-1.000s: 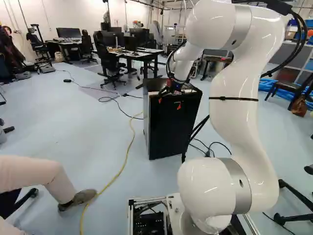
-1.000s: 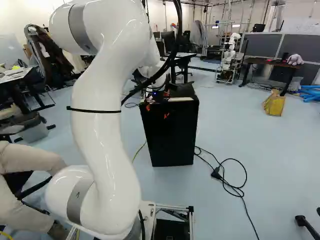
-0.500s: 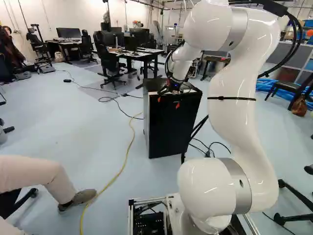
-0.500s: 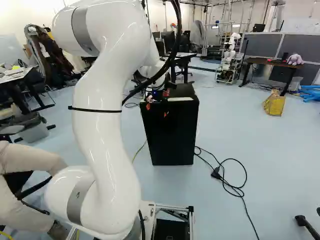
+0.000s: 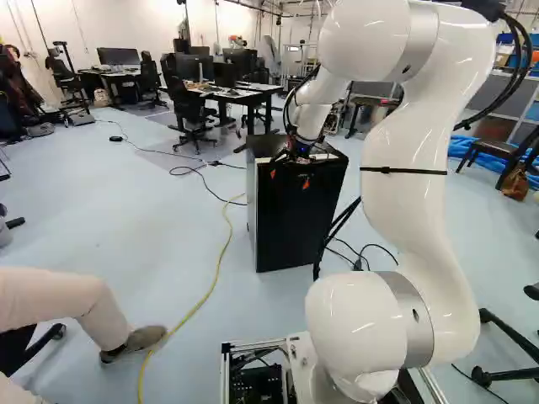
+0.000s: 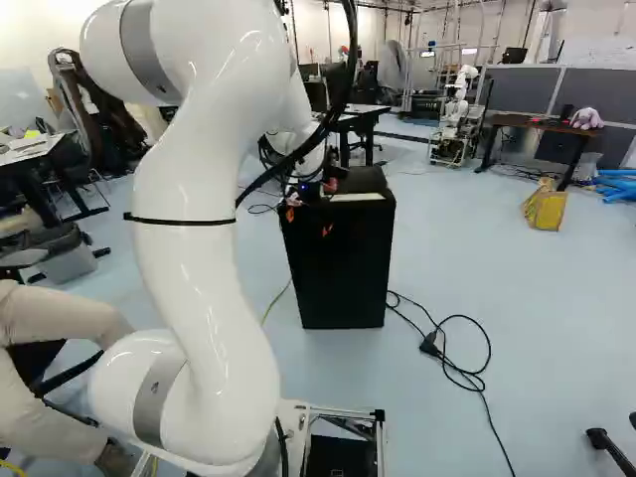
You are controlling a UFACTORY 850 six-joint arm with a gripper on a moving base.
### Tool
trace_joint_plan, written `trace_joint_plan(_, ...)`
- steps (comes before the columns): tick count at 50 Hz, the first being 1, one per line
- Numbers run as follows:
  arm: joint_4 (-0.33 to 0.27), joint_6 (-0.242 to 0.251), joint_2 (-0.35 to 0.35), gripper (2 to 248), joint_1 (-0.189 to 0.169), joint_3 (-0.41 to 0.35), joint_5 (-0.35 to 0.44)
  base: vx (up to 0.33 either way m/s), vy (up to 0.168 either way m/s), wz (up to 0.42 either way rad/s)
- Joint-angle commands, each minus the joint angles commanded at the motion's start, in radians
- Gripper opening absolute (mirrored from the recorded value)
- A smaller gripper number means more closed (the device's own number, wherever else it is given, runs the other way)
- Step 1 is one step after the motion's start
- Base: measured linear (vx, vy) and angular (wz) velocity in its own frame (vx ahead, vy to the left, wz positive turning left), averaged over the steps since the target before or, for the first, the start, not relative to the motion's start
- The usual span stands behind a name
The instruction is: Grab a drink from the fridge
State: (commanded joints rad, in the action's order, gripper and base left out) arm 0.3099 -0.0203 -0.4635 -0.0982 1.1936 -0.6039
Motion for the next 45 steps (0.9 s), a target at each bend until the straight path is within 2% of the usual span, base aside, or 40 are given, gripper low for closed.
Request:
trace_joint_plan(9,0.0,0.0,0.033,247,0.005,-0.047,0.018,0.0,0.0,0.0)
trace_joint_plan(18,-0.004,0.0,0.067,247,0.011,-0.094,0.069,0.0,0.0,0.0)
trace_joint_plan(45,-0.088,0.0,0.176,247,0.026,-0.236,0.341,0.0,0.0,0.0)
